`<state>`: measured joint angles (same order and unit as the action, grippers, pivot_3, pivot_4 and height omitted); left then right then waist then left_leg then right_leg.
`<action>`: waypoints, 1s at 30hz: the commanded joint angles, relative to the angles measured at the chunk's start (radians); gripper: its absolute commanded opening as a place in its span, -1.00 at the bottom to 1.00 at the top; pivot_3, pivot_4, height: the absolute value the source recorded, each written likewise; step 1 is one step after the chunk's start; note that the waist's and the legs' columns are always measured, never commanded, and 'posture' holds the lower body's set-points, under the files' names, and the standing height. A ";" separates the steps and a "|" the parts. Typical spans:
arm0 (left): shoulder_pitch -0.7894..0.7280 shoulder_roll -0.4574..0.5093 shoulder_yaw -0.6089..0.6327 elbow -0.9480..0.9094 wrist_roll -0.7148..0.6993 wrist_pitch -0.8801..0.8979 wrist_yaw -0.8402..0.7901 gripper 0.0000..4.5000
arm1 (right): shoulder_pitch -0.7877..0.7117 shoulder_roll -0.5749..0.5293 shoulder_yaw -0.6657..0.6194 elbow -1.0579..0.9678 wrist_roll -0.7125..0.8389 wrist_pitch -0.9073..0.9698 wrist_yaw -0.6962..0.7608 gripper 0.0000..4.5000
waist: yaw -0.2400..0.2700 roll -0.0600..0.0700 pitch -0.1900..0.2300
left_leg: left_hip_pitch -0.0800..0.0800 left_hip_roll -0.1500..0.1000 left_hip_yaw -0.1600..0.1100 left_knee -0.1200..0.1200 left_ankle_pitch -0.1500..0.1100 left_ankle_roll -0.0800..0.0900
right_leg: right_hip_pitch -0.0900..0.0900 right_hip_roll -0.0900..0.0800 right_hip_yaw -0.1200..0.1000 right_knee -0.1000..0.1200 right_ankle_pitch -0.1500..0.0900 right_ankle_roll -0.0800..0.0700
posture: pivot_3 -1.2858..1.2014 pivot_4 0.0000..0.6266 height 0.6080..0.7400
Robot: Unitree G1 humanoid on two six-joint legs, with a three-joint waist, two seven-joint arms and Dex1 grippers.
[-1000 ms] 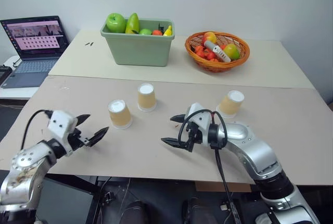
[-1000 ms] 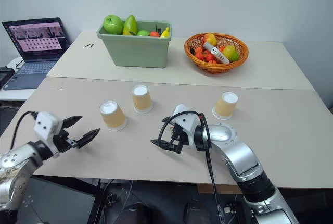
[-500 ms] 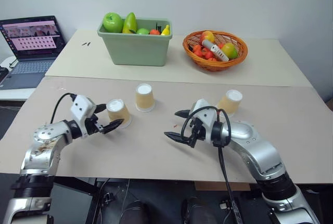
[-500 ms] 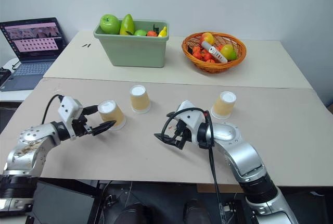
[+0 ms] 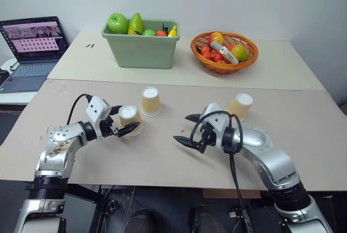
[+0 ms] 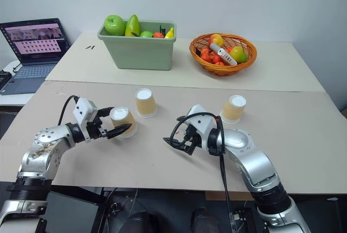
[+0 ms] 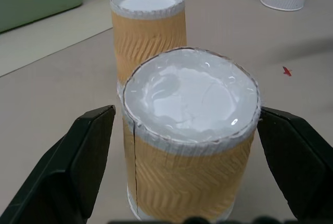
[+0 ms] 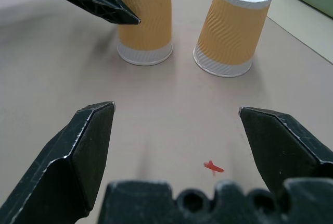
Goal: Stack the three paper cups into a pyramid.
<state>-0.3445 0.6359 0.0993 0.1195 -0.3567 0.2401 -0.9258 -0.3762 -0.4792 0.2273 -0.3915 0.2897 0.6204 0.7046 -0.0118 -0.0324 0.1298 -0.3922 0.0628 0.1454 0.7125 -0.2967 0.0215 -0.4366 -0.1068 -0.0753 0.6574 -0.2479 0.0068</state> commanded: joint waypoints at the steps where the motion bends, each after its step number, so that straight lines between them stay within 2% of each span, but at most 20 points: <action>1: -0.023 -0.004 0.028 -0.051 -0.022 -0.002 0.013 1.00 | -0.004 0.001 -0.002 -0.016 -0.005 -0.012 -0.004 0.99 | 0.000 0.000 0.000 | 0.000 0.000 0.000 0.000 0.000 0.000 | 0.000 0.000 0.000 0.000 0.000 0.000 | 0.03 -0.52 0.51; 3: -0.017 -0.006 0.029 -0.058 -0.023 0.000 0.016 1.00 | -0.004 0.002 -0.001 -0.016 -0.006 -0.012 -0.004 0.99 | -0.001 0.000 0.000 | 0.000 0.000 0.000 0.000 0.000 0.000 | 0.000 0.000 0.000 0.000 0.000 0.000 | 0.03 -0.52 0.51; 6: -0.006 -0.009 0.028 -0.065 -0.024 0.005 0.021 0.70 | -0.005 0.002 -0.001 -0.015 -0.006 -0.011 -0.002 1.00 | 0.000 0.000 0.000 | 0.000 0.000 0.000 0.000 0.000 0.000 | 0.000 0.000 0.000 0.000 0.000 0.000 | 0.03 -0.52 0.51; 7: -0.004 -0.009 0.028 -0.066 -0.025 0.009 0.022 0.47 | -0.005 0.003 -0.002 -0.015 -0.006 -0.011 -0.002 1.00 | 0.000 0.000 0.000 | 0.000 0.000 0.000 0.000 0.000 0.000 | 0.000 0.000 0.000 0.000 0.000 0.000 | 0.03 -0.52 0.51; 8: -0.002 -0.009 0.027 -0.071 -0.026 0.016 0.023 0.38 | -0.005 0.003 -0.003 -0.016 -0.005 -0.009 -0.002 1.00 | 0.000 0.000 0.000 | 0.000 0.000 0.000 0.000 0.000 0.000 | 0.000 0.000 0.000 0.000 0.000 0.000 | 0.03 -0.52 0.51; 9: 0.000 -0.008 0.026 -0.075 -0.027 0.023 0.025 0.16 | -0.004 0.004 -0.005 -0.017 -0.003 -0.008 -0.002 1.00 | 0.000 0.000 0.000 | 0.000 0.000 0.000 0.000 0.000 0.000 | 0.000 0.000 0.000 0.000 0.000 0.000 | 0.03 -0.52 0.51; 17: -0.020 -0.014 0.014 -0.094 -0.026 0.043 0.038 0.15 | -0.001 0.006 -0.006 -0.014 -0.006 -0.008 -0.005 1.00 | 0.000 0.000 0.000 | 0.000 0.000 0.000 0.000 0.000 0.000 | 0.000 0.000 0.000 0.000 0.000 0.000 | 0.03 -0.52 0.51; 21: -0.066 -0.048 -0.013 -0.160 -0.055 0.090 0.043 0.15 | -0.003 0.008 -0.004 -0.007 -0.013 -0.009 -0.011 1.00 | 0.003 0.000 0.000 | 0.000 0.000 0.000 0.000 0.000 0.000 | 0.000 0.000 0.000 0.000 0.000 0.000 | 0.03 -0.52 0.51; 26: -0.153 -0.095 -0.079 -0.238 -0.086 0.146 0.018 0.15 | -0.011 0.011 0.000 0.003 -0.026 -0.013 -0.022 1.00 | 0.009 0.000 0.000 | -0.001 -0.001 -0.001 0.001 0.000 0.000 | 0.000 0.000 0.000 0.000 0.000 0.000 | 0.03 -0.52 0.51; 30: -0.192 -0.117 -0.155 -0.226 -0.068 0.152 -0.026 0.15 | -0.012 0.020 -0.011 0.008 -0.039 -0.014 -0.040 1.00 | 0.010 0.000 0.000 | -0.001 -0.001 -0.001 0.001 0.000 0.000 | 0.000 0.000 0.000 0.000 0.000 0.000 | 0.03 -0.52 0.51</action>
<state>-0.5185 0.5229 -0.0263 -0.0872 -0.4300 0.3959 -0.9265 -0.3756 -0.4635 0.2311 -0.3614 0.2550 0.6203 0.6768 -0.0021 -0.0327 0.1299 -0.3931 0.0619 0.1449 0.7138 -0.2966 0.0214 -0.4364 -0.1065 -0.0755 0.6575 -0.2479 0.0070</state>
